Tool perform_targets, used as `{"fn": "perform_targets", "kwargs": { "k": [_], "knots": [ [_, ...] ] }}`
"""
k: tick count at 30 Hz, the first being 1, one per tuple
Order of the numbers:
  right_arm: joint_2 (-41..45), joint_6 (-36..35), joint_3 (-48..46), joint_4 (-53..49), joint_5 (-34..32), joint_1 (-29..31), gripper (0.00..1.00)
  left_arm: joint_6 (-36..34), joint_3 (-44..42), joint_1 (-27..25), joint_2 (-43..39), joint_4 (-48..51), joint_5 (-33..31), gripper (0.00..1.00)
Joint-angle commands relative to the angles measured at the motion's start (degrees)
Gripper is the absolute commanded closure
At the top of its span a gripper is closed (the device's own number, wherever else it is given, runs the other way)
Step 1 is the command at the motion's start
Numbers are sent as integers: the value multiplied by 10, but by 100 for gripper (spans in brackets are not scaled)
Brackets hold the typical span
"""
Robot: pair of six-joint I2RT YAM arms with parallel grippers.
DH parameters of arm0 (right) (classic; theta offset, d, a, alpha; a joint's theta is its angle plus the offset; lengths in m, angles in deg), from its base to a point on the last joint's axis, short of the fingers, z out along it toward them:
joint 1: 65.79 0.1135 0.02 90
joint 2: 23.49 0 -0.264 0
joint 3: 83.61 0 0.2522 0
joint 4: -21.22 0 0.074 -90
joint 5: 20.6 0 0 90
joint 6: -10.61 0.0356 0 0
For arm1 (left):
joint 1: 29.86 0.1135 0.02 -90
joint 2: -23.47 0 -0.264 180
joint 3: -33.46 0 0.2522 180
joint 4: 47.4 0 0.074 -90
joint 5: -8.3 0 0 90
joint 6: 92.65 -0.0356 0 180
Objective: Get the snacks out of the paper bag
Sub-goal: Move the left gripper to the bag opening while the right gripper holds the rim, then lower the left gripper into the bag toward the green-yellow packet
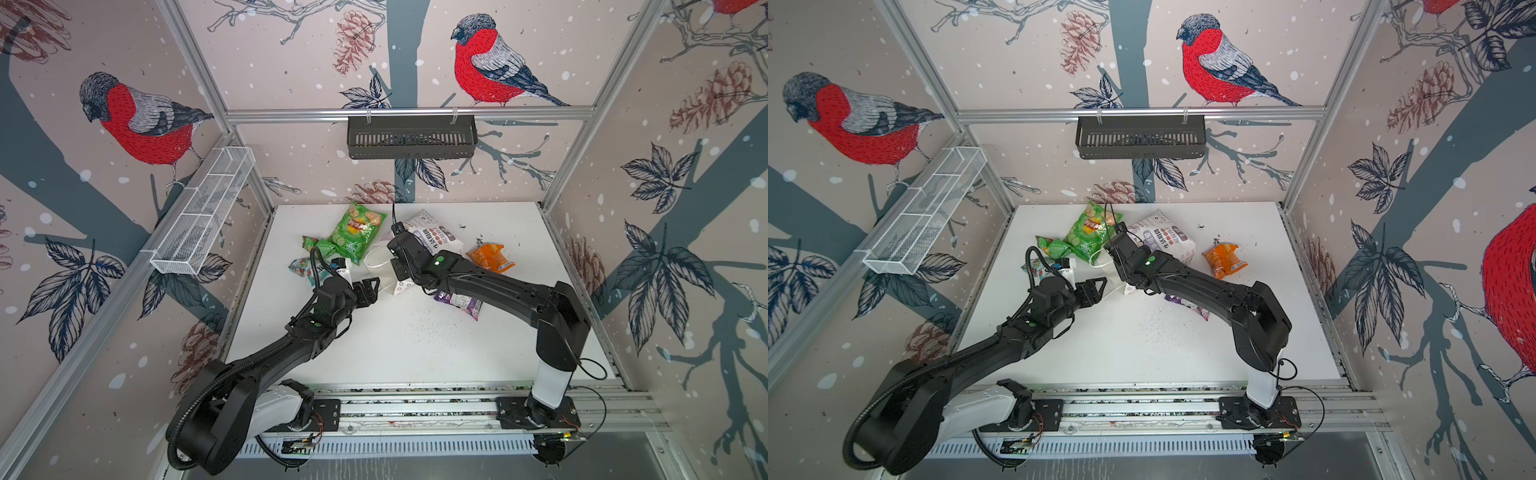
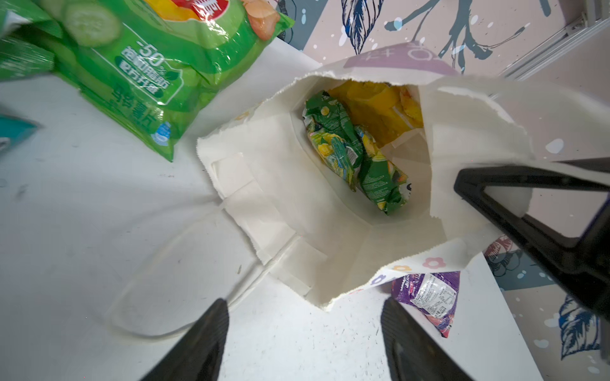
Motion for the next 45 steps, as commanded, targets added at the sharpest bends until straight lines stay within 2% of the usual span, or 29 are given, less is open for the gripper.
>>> {"fn": "perform_targets", "kwargs": {
  "k": [1,6,9,13,18,31,41,45],
  "knots": [
    [6,12,3,0,15,1,98,22,11,1,24,-78,34,27],
    [19,22,-13,17,60,-8,99,29,29,2,67,-123,60,22],
    [49,19,-58,58,92,-15,100,46,46,2,101,-149,88,18],
    [86,29,-101,88,138,-39,100,67,50,2,155,-216,116,17],
    [105,34,-115,100,148,-52,100,102,73,0,231,-271,142,18],
    [105,35,-128,125,175,-54,100,120,201,-22,356,-229,109,16],
    [129,17,-169,170,230,-66,100,147,301,-36,459,-219,41,15],
    [138,3,-185,189,260,-69,100,162,357,-43,497,-195,15,18]
  ]
}}
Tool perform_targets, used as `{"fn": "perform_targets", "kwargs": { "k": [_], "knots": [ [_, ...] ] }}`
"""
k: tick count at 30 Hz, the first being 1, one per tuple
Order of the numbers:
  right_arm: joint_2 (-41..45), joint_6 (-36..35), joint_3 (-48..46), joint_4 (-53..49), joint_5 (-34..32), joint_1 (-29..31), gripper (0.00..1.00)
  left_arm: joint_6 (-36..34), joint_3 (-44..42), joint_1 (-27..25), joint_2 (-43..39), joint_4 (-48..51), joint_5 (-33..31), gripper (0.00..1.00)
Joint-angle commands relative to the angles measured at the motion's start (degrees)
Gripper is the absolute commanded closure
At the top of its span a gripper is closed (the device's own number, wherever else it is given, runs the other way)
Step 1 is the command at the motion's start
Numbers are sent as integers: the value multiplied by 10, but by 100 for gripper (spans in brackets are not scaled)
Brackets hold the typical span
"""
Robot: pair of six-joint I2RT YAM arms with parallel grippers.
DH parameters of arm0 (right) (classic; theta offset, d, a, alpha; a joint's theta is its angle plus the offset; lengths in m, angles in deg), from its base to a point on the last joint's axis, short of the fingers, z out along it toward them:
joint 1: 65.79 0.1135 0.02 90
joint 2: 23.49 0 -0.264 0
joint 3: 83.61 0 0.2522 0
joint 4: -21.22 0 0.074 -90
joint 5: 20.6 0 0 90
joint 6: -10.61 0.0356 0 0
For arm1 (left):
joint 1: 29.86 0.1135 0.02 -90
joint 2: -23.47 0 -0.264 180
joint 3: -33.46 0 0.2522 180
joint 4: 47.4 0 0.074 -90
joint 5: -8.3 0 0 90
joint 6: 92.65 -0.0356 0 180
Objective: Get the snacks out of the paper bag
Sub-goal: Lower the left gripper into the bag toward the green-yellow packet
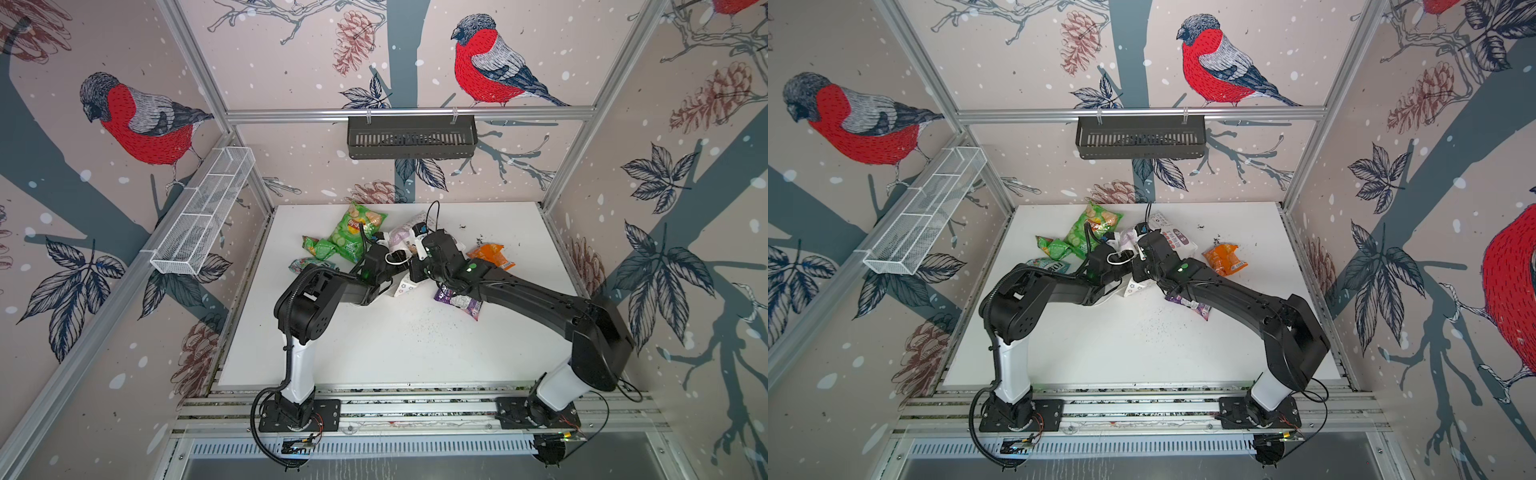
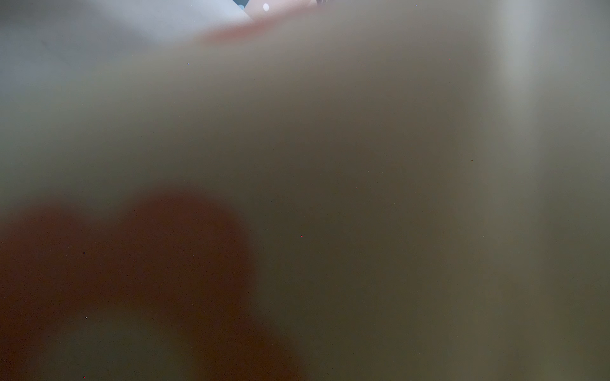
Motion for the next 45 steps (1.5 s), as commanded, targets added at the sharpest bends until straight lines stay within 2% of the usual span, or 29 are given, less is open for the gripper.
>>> {"fn": "perform_targets", "kwargs": {
  "k": [1,4,6,9,11,13,20,25,30,33,45],
  "knots": [
    [11,-20,-10,38,51,1,100,20,34,-7,20,6,-42,22],
    [11,-22,-17,46,70,-5,100,30,51,-17,35,3,-69,30],
    [9,-21,-21,49,74,-11,100,38,57,-20,43,2,-74,46],
    [15,-20,-34,62,84,-18,100,45,67,-21,53,8,-71,76],
    [22,-18,-42,69,86,-21,100,47,65,-21,53,10,-72,85],
    [29,-15,-50,73,87,-25,100,46,61,-21,49,10,-75,99],
    [52,-5,-76,75,78,-38,100,15,44,-22,10,27,-96,100],
    [63,0,-90,75,66,-45,100,-15,1,-22,-45,35,-126,100],
    [60,6,-90,76,63,-50,100,-24,-1,-21,-62,49,-116,100],
    [63,9,-90,77,60,-51,100,-28,-29,-20,-82,44,-124,100],
    [65,17,-88,77,52,-57,100,-65,-99,-20,-205,75,-159,100]
  ]
}}
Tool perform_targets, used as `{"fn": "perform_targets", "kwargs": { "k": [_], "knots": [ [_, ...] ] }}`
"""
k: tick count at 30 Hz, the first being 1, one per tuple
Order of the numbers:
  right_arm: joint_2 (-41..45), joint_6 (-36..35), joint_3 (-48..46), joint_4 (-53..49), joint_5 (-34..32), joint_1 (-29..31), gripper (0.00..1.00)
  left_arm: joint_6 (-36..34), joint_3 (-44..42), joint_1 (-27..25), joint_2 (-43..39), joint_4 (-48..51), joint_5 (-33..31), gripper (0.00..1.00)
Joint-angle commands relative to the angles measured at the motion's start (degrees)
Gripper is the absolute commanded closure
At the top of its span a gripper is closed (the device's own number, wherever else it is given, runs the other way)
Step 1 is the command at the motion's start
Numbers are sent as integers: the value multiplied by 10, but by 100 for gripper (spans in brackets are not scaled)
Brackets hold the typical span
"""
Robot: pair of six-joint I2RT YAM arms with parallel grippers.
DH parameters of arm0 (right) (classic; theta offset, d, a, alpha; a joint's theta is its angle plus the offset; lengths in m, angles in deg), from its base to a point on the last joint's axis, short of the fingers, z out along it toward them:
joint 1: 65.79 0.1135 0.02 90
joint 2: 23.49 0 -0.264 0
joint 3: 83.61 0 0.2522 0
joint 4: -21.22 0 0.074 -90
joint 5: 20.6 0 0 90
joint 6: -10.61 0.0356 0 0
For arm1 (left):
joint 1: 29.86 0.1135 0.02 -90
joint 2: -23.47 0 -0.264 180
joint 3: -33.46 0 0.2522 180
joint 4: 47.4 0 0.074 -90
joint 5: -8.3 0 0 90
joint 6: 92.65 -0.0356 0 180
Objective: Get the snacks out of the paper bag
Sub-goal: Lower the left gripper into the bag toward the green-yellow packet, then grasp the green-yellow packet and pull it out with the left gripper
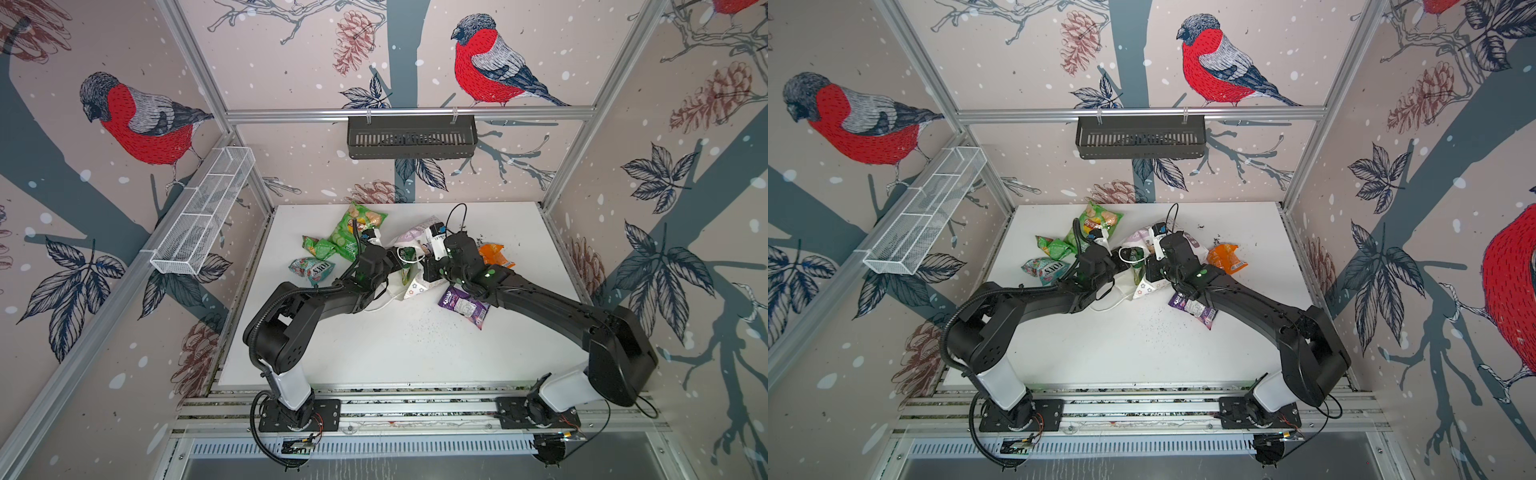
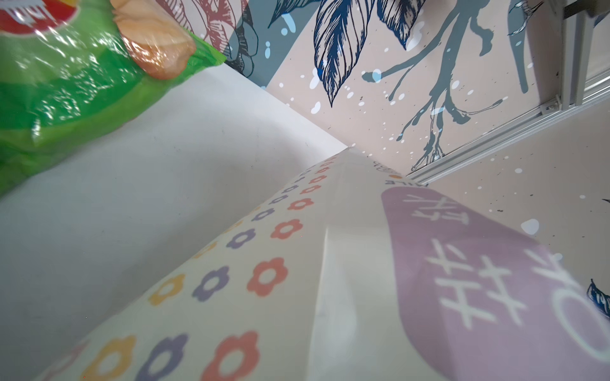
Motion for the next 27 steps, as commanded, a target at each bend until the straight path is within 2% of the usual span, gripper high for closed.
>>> {"fn": "perform_targets", "kwargs": {
  "k": [1,13,27],
  "knots": [
    [1,10,1,10,-9,-1,100,-19,-15,2,-34,-2,-27,100],
    [11,40,0,23,4,-12,100,-54,-62,11,-176,79,-43,100],
    [10,57,-9,45,2,-22,100,-100,-44,27,-357,235,-97,100]
  ]
}}
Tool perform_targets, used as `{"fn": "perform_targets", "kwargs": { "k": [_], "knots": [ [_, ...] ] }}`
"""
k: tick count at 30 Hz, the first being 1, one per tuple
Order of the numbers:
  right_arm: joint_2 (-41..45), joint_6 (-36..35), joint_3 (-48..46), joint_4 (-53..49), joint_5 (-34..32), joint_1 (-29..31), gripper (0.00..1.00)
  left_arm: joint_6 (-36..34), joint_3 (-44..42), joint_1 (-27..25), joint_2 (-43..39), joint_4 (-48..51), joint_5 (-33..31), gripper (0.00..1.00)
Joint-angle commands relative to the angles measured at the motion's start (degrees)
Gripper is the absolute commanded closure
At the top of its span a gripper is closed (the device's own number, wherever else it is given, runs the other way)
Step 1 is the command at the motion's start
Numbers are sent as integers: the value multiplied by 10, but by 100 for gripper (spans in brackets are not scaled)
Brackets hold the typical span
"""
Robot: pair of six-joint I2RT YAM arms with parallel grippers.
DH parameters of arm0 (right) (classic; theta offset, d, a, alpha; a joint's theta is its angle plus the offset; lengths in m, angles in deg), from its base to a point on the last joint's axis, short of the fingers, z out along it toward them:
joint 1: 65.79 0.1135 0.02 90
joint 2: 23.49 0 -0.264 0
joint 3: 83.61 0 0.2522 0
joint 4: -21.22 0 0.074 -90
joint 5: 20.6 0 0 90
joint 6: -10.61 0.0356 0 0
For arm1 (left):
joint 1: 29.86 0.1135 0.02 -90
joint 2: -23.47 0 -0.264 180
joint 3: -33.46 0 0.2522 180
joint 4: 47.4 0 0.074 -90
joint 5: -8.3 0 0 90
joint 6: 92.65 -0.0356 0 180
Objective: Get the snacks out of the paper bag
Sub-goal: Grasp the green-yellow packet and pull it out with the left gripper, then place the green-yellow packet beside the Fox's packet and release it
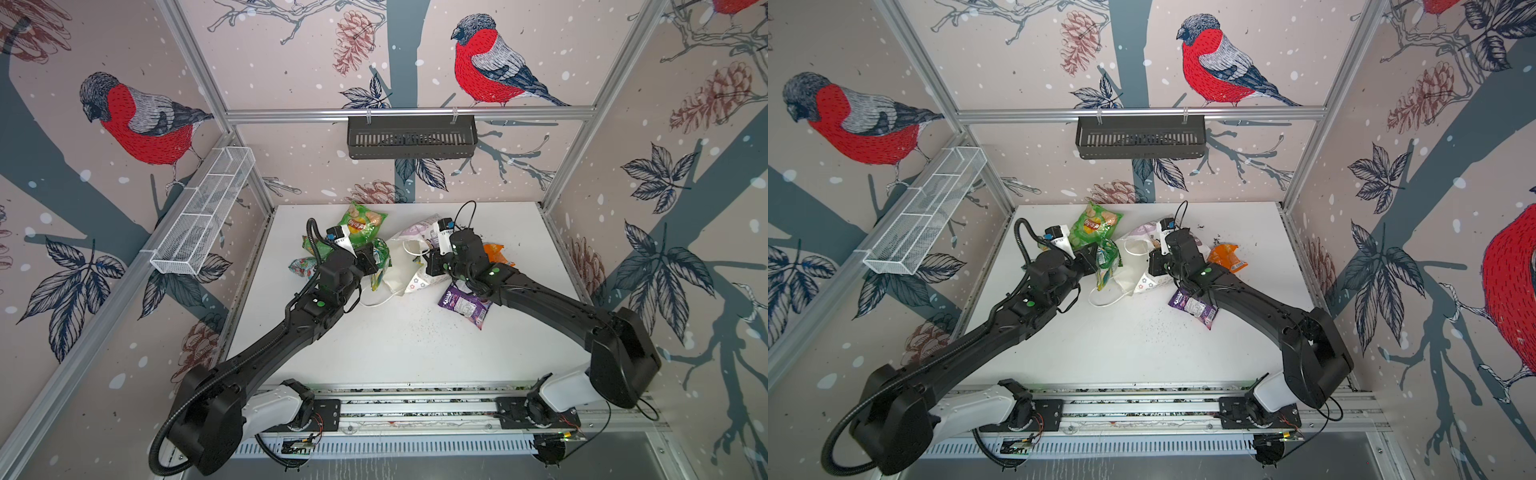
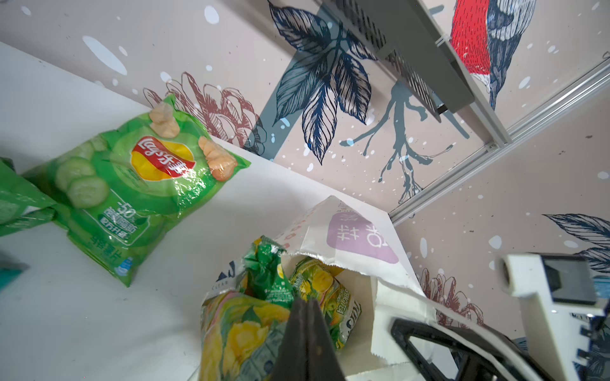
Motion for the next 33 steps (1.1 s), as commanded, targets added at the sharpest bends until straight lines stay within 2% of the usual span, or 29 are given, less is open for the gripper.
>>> {"fn": "perform_targets", "kwargs": {
  "k": [1,12,22,33],
  "knots": [
    [4,13,-6,28,-1,-3,100,-21,21,13,-30,35,-33,100],
    [36,11,-32,40,-8,-6,100,-34,41,108,-79,106,-36,100],
    [51,-1,-43,63,17,-9,100,-30,-12,167,-34,103,-55,100],
    [51,0,-53,52,39,-13,100,-35,-31,195,42,93,-73,100]
  ]
}}
